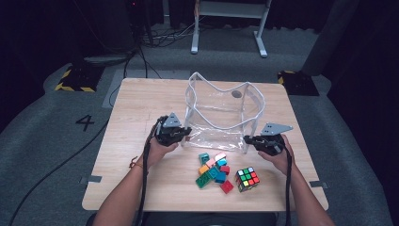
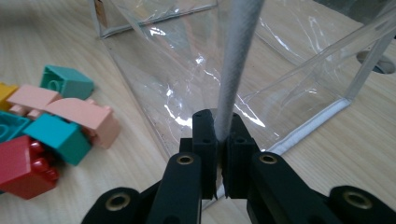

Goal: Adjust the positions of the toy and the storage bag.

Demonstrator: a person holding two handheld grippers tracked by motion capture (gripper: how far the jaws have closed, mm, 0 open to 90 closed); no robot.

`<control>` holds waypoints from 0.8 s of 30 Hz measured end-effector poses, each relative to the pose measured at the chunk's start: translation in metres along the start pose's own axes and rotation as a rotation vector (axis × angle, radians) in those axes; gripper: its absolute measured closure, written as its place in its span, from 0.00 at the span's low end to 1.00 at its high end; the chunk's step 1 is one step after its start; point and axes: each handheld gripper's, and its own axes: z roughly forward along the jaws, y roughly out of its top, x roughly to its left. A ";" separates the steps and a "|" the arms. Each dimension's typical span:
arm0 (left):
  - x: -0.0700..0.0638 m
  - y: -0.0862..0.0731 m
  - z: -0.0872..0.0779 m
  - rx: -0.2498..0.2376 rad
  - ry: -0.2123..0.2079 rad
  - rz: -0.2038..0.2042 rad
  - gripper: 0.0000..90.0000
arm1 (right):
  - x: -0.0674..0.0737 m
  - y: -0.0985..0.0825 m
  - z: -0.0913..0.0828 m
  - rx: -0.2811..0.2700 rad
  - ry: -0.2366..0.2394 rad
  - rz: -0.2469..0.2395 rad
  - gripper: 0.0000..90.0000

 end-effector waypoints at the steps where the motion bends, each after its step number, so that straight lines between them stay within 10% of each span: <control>1: -0.001 -0.002 -0.002 0.002 0.001 -0.002 0.95 | 0.000 0.000 0.000 0.000 0.000 0.000 0.95; 17: -0.028 -0.025 -0.031 -0.009 -0.018 0.002 0.92 | 0.026 -0.008 -0.019 -0.011 0.040 -0.037 0.94; 24: -0.036 -0.034 -0.036 0.069 -0.011 0.019 0.63 | 0.024 -0.010 -0.028 -0.014 -0.003 0.006 0.62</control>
